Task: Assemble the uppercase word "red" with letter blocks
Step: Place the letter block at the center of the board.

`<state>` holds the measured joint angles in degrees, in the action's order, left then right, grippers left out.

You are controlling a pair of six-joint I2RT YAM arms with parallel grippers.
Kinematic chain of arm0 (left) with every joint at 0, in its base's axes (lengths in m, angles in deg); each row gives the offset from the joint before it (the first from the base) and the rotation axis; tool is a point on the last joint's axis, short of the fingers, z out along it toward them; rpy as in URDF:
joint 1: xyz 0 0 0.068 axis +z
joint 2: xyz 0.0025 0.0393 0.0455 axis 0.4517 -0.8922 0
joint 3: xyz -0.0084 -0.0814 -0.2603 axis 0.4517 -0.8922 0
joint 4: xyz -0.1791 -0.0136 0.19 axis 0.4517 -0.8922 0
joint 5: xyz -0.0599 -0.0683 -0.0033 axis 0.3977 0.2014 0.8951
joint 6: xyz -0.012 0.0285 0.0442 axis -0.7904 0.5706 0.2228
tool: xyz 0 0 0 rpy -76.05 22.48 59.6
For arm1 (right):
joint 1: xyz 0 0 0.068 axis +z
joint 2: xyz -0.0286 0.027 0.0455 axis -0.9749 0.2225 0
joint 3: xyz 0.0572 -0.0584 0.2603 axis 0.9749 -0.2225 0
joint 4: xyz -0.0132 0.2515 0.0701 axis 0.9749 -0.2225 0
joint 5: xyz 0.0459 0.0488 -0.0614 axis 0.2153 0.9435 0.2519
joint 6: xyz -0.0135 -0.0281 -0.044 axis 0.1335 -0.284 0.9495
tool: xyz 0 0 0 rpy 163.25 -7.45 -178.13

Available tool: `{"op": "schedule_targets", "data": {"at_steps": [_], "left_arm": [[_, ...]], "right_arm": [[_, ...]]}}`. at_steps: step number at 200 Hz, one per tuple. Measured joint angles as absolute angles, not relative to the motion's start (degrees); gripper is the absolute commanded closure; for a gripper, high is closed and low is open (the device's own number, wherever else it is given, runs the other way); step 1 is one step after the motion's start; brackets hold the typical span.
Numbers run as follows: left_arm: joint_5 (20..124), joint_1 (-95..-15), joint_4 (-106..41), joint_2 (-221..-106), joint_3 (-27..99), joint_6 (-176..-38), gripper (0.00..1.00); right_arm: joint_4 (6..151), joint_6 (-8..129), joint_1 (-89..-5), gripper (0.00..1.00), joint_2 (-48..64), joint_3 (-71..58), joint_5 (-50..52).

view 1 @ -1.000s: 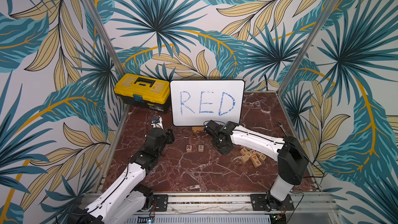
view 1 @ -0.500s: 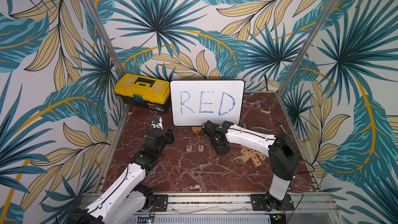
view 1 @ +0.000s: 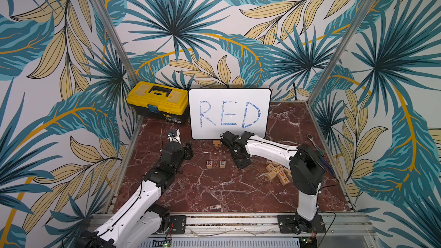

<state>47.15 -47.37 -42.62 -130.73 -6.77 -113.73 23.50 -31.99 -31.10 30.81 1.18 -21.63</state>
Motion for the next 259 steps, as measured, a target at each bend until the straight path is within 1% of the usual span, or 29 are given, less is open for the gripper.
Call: {"op": "schedule_targets", "data": {"at_steps": [40,124,168,224,259], "left_arm": [[47.4,-47.0,-42.7,-131.1,-6.8,-113.7,0.33],[49.0,-46.6,-43.0,-131.9,-6.8,-113.7,0.33],[52.0,-46.6,-43.0,-131.9,-6.8,-113.6,0.32],[61.0,-46.5,-42.4,-133.7,-6.8,-113.1,0.31],[62.8,-46.5,-42.1,-133.6,-6.8,-113.1,0.30]], "right_arm": [[23.5,-32.4,-32.7,0.74,32.5,2.1,-21.3],[23.8,-32.8,-32.4,0.75,33.3,1.9,-18.5],[24.2,-32.8,-32.2,0.75,33.7,1.6,-17.4],[24.4,-32.8,-32.2,0.75,34.4,1.6,-17.1],[24.4,-32.8,-32.2,0.74,34.4,1.6,-17.1]]}}
